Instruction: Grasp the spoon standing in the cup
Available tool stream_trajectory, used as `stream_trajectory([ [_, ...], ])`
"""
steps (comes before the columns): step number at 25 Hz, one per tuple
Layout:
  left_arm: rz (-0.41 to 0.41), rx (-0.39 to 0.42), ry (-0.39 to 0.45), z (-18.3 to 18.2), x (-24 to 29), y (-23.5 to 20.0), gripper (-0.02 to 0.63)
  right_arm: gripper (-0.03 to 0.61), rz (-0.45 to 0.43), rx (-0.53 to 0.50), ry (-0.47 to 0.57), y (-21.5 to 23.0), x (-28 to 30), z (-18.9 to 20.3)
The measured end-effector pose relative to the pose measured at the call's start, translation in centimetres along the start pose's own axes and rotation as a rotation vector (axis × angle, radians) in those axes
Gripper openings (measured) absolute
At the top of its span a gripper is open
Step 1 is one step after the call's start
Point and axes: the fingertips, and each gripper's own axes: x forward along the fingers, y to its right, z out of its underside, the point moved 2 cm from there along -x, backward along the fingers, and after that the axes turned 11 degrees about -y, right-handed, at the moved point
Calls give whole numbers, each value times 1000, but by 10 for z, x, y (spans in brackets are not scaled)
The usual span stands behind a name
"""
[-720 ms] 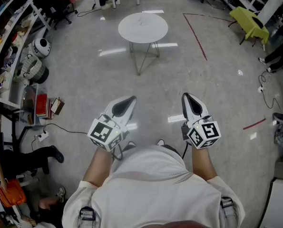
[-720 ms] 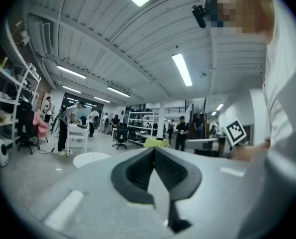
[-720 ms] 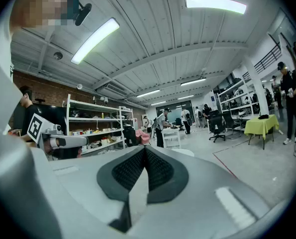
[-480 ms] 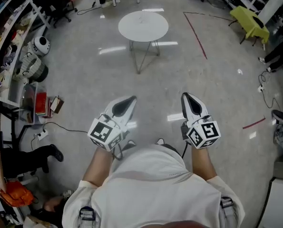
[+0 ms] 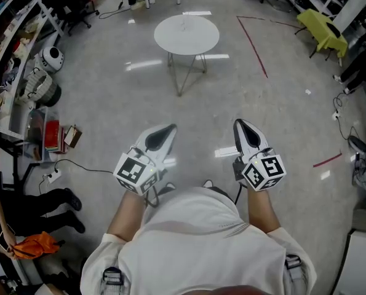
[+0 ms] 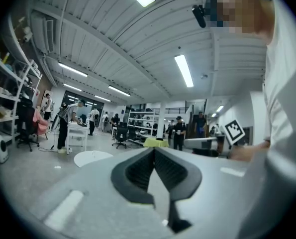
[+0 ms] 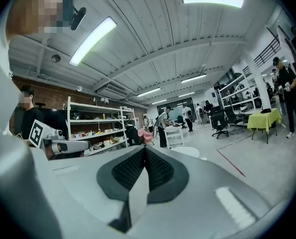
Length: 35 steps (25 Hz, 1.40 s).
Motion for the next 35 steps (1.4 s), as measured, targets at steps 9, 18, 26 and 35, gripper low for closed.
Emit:
stream_trajectory([
  [9,7,-16,8,9,-25,-47,2,5,-38,-38,-7,-42,44,-4],
  [18,10,-47,-11,27,-38,-123,2,5,-18,-54,-31,-65,111,-3],
  [26,-30,-58,-15,13,17,-199,2,6,-60,-56,-43,-21,205,-28],
  [35,-102,-69,-22,-46,152,-294,2,6,-127,-60,-47,99,329,-102],
])
